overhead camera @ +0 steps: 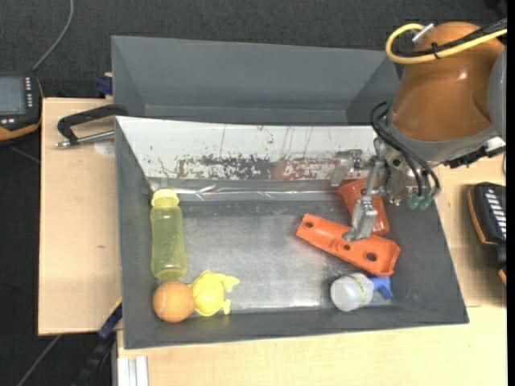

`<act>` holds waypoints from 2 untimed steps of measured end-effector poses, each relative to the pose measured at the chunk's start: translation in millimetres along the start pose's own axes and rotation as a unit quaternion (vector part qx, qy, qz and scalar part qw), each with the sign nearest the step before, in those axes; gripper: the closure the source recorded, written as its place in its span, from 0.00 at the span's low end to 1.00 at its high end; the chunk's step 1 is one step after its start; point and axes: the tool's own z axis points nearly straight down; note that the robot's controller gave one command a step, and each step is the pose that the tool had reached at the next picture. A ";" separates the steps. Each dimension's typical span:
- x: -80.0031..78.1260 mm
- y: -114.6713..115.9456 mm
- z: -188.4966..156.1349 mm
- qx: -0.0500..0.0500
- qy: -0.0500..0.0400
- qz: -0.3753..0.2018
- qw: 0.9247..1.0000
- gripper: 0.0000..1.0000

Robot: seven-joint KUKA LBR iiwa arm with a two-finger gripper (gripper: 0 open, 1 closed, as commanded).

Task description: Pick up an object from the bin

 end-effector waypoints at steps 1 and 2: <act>-1.3 0.1 -4.9 0.000 -0.005 0.000 1.000 0.00; 9.4 -55.7 68.7 0.000 -0.003 0.009 1.000 0.00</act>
Offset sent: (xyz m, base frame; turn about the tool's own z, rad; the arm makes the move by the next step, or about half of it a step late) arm -0.0135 -0.0645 -0.0813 0.0218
